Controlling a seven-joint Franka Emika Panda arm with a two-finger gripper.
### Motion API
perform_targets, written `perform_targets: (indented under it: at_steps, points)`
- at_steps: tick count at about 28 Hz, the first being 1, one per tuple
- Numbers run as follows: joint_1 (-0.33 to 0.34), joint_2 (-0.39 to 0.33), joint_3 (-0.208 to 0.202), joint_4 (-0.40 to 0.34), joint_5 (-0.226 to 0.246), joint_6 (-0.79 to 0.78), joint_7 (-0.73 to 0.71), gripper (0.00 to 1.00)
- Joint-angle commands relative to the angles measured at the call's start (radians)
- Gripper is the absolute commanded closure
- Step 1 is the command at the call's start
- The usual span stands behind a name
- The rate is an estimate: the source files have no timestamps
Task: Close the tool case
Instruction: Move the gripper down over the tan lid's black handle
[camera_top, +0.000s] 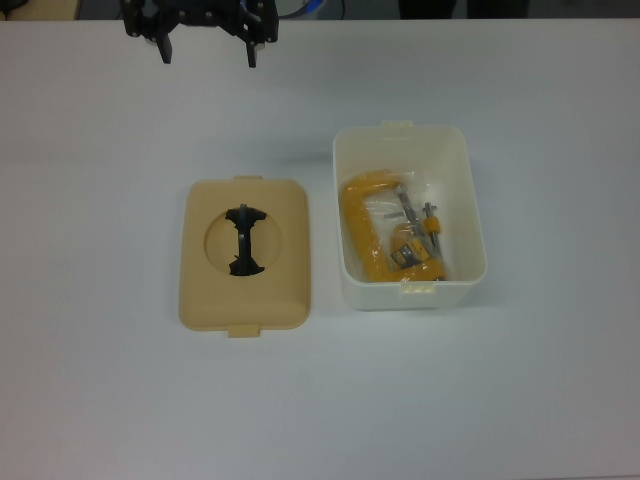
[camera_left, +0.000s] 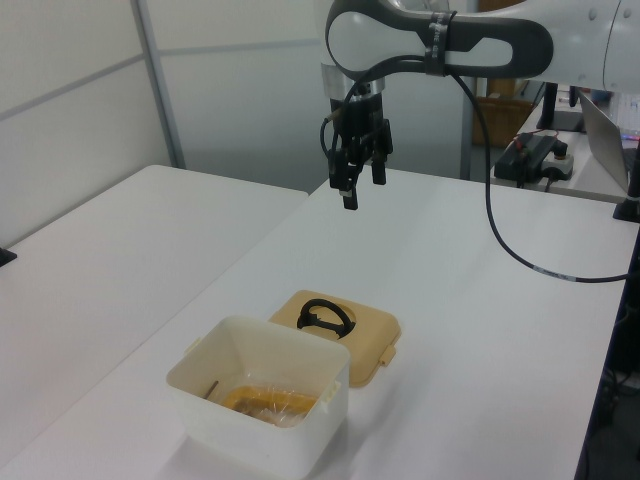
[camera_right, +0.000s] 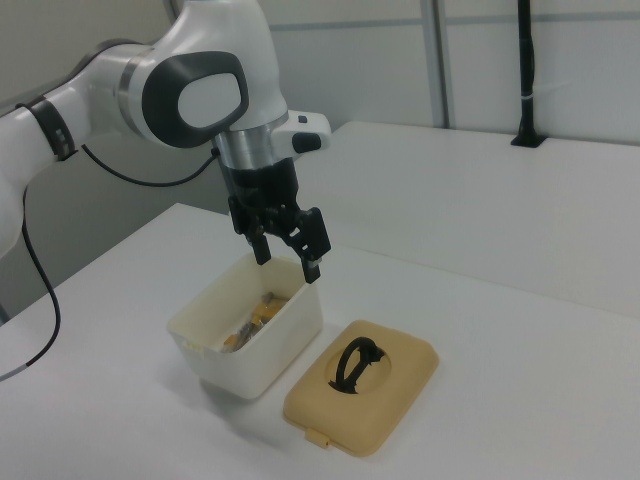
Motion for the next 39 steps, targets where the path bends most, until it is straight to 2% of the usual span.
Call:
perform_targets:
  at_steps: [1,14,20,24,32,35,39]
  points:
    - [-0.001,-0.012,0.001,-0.024,0.019,0.058,-0.021,0.00]
    - [0.006,0.008,0.003,-0.047,0.021,0.082,-0.032,0.00]
    - [0.011,0.047,0.004,-0.087,0.019,0.193,-0.035,0.00]
    - [0.012,0.060,0.007,-0.147,0.013,0.304,-0.035,0.00]
    - [0.003,0.116,0.052,-0.206,0.004,0.427,-0.011,0.00]
    - [-0.001,0.139,0.072,-0.232,-0.019,0.485,0.000,0.00]
    - [-0.035,0.168,0.111,-0.233,-0.042,0.507,0.026,0.00]
